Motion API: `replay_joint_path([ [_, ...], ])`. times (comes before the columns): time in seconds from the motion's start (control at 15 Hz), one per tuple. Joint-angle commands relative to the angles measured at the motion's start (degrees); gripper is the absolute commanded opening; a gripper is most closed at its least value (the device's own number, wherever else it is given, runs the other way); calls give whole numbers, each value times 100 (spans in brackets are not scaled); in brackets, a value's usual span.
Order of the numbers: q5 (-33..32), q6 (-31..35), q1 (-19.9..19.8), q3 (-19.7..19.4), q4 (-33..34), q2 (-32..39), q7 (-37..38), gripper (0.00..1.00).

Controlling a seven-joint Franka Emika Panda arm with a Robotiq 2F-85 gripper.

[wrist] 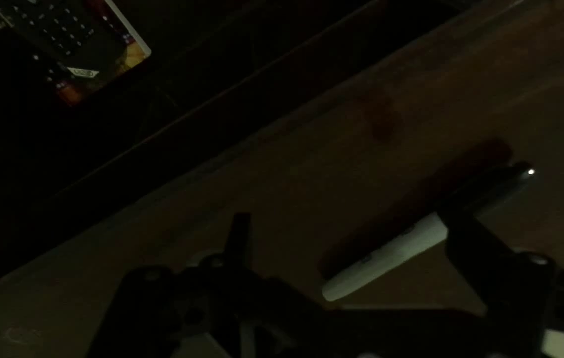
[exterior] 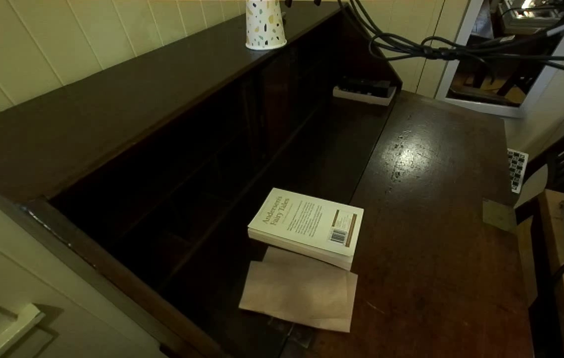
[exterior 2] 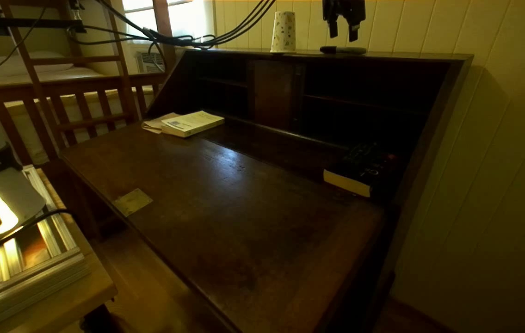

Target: Put the black object on the cup

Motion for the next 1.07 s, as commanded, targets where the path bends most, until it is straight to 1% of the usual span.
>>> replay_joint_path([
  [0.0,-21,-332,-127,151,843,471,-199,100],
  [0.07,-2,-80,-19,32,230,141,-94,100],
  [0.33,-2,-82,-15,31,266,176,-97,100],
  [0.47,29,548,22,52,-7,75,-168,100],
  [0.6,64,1020,41,94,-173,29,-236,100],
  [0.73,136,1336,34,179,-342,-12,-264,100],
  [1.0,247,1763,-36,491,-587,-12,-500,100],
])
